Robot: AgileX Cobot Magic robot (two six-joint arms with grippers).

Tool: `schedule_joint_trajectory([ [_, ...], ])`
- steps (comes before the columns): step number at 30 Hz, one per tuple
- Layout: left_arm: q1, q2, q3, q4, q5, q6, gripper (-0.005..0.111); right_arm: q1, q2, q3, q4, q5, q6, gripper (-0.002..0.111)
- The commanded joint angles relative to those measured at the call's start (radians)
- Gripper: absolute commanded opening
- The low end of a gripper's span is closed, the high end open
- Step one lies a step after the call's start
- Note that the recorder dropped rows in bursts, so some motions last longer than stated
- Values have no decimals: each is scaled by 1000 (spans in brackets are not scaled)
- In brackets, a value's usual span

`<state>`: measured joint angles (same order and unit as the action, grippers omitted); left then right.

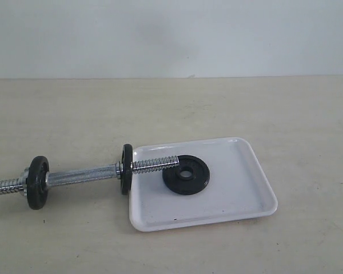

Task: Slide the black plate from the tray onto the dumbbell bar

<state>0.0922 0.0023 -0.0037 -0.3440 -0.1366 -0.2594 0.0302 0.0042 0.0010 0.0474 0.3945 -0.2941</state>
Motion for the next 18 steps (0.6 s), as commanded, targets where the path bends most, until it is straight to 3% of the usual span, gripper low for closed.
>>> schedule_joint_trajectory([
  [1, 3, -2, 4, -17, -106, -19, 37, -1, -4, -1, 1, -10, 4, 0],
  [10, 3, -2, 4, -17, -207, -20, 37, -1, -4, -1, -63, -56, 4, 0],
  [13, 3, -2, 4, -17, -207, -145, 37, 1, -4, -1, 4, -229, 18, 0],
  [18, 3, -2, 4, 46, -207, -423, 37, 1, -4, -1, 221, -766, 217, 0],
])
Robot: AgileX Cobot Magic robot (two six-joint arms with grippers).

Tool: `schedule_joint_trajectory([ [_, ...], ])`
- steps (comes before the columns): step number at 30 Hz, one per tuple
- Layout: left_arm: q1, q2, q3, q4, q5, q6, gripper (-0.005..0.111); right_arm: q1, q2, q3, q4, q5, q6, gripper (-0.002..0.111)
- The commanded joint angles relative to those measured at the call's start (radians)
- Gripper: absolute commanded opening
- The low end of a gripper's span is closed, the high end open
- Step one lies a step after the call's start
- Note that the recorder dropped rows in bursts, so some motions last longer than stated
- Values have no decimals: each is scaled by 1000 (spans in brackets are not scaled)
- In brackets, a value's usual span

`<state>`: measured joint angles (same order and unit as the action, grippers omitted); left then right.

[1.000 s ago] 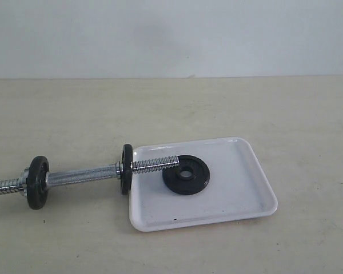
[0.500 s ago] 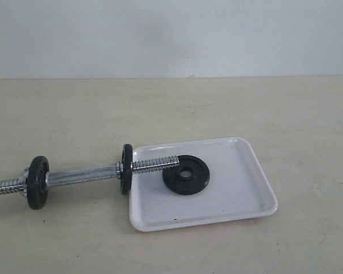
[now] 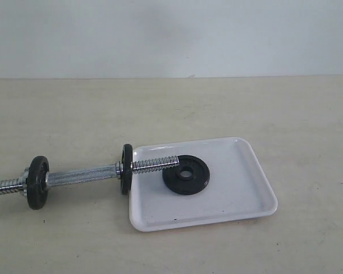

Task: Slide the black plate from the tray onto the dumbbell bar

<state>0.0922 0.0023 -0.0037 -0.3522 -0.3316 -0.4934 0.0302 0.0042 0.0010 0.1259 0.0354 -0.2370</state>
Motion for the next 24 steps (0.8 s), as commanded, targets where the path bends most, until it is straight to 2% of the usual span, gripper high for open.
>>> schedule_joint_trajectory([
  [1, 3, -2, 4, 101, -12, -222, 37, 1, -4, -1, 157, -513, 237, 0],
  [6, 3, -2, 4, 352, -12, -357, 37, 1, -4, -1, 153, -954, 616, 0],
  [10, 3, -2, 4, 419, -12, -412, 37, 1, -4, -1, 153, -1256, 672, 0],
  [14, 3, -2, 4, 428, -12, -412, 37, 1, -4, -1, 178, -1256, 678, 0],
  [18, 3, -2, 4, 428, -12, -412, 37, 1, -4, -2, 178, -1256, 847, 0],
  [21, 3, -2, 4, 428, -12, -412, 37, 1, -4, -2, 174, -1256, 885, 0],
  [24, 3, -2, 4, 479, -28, -436, 37, 1, -4, -2, 69, -1183, 875, 0],
])
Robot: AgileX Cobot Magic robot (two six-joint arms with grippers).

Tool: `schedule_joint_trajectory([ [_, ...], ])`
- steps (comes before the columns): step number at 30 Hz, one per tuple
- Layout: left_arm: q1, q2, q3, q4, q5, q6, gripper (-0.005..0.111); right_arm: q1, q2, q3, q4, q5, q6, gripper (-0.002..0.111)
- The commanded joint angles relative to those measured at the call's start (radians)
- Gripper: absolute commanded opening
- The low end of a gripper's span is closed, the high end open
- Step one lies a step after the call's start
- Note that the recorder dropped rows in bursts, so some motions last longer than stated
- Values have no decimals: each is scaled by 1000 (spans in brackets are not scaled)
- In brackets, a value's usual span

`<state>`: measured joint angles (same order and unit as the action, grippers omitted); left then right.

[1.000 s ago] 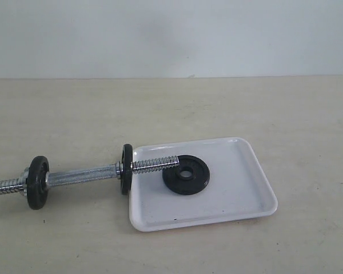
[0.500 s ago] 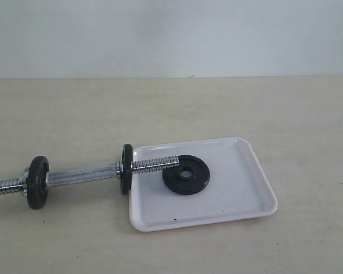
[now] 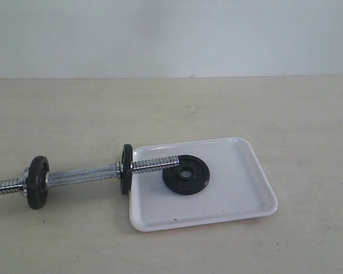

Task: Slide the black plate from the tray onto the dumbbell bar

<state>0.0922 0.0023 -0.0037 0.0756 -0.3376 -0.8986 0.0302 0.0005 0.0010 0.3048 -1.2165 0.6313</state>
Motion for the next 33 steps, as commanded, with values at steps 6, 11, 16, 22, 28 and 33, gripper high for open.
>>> schedule_joint_trajectory([
  [6, 3, -2, 4, 356, -227, -184, 36, 1, -1, -121, -1177, 674, 267, 0],
  [11, 3, -2, -82, 757, -213, -388, 15, 1, 73, -184, -1628, 1010, 1007, 0],
  [16, 3, -2, -208, 1056, -215, -624, 4, 1, 235, -212, -1827, 771, 1139, 0],
  [22, 3, 57, -368, 1292, -375, -858, 4, 1, 505, -269, -2009, 456, 1262, 0],
  [28, 3, 188, -566, 1392, -571, -1003, 4, 1, 739, -323, -1973, 237, 1262, 0],
  [33, 3, 277, -765, 1615, -736, -1122, 4, 1, 812, -323, -1758, 124, 1262, 0],
])
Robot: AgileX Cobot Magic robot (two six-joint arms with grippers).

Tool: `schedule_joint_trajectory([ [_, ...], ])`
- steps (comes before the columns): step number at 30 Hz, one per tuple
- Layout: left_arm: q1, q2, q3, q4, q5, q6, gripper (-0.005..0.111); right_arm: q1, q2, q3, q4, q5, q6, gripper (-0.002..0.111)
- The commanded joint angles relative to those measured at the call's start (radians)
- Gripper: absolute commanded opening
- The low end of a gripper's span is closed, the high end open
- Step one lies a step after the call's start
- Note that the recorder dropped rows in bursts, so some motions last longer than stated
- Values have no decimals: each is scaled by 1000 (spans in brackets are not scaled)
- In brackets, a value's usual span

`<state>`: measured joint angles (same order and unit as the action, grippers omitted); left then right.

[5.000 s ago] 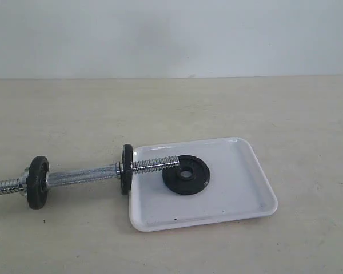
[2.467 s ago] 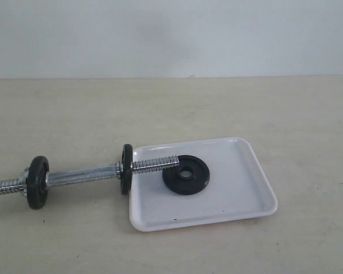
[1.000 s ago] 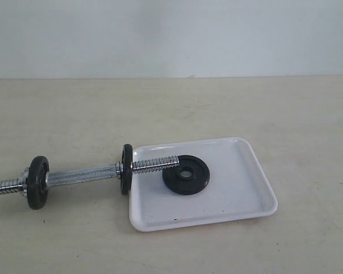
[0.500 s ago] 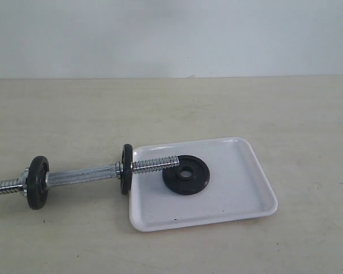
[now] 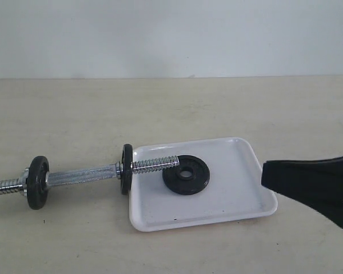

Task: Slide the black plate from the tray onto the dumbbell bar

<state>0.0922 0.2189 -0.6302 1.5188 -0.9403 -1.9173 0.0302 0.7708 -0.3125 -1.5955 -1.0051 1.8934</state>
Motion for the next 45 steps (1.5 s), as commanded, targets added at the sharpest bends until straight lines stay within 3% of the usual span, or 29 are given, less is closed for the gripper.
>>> schedule_joint_trajectory([
  [1, 3, 77, -180, 226, -192, -109, 4, 1, 43, -10, 161, -91, 0, 0],
  [3, 5, 109, -237, 226, -281, -111, 4, 1, 43, -10, 194, -91, 0, 0],
  [11, 5, 154, -301, 226, -279, -181, 4, 1, 43, -10, 235, -93, 24, 0],
  [22, 5, 154, -301, 226, -137, -181, 4, 1, 43, -10, 278, -162, 37, 0],
  [39, 5, 155, -301, 226, -42, -181, 4, 1, 43, -10, 285, -185, 49, 0],
  [45, 5, 166, -301, 226, -15, -181, 4, 1, 43, -10, 275, -216, -107, 0],
])
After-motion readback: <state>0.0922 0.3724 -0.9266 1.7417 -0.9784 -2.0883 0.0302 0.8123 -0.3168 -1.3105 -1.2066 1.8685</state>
